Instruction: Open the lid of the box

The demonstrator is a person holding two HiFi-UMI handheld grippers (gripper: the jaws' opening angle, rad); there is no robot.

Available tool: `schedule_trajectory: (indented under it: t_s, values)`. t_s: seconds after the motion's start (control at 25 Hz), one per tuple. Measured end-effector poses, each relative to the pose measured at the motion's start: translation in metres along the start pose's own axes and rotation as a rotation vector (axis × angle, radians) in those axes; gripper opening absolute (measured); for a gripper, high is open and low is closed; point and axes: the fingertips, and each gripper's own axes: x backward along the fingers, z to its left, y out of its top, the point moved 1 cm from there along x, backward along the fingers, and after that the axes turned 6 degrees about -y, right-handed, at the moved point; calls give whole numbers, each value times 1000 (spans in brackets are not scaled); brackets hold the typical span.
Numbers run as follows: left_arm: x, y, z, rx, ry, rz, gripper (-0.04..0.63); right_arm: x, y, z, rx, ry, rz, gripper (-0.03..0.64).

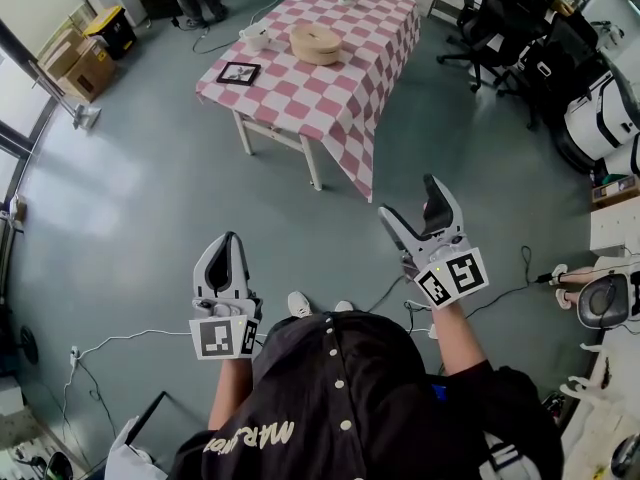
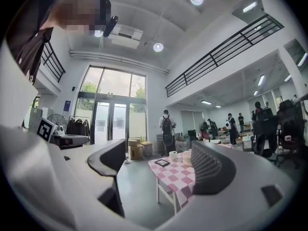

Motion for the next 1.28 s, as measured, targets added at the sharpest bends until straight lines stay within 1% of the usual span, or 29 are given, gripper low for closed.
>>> schedule_trajectory:
  t_s: [0.08,0.2,0.64,0.84,0.92,1.04,1.28]
  values:
    - [-2,0,3,2,-3,-2,9,-2,0,3,7,6,1,431]
    - [-5,0,6,6,-11,-3,9,-5,2,7,8,11,-8,446]
    - [-10,-5,34,19,-72,-10,9,-16,-6,29,33,-40,-7,448]
    - [-9,-15,50,27,-106,11,9,-15,-14,43,31,-83,-2,448]
    - [-12,-20,54,35,-115,27,9,-13,-19,45,48,-95,15,448]
    - [-19,-27,56,42,-129,48,9,-11,-25,43,79,-115,32,448]
    - [-52,-29,39,44,-193,44,9,-11,-27,16,34,-170,27,448]
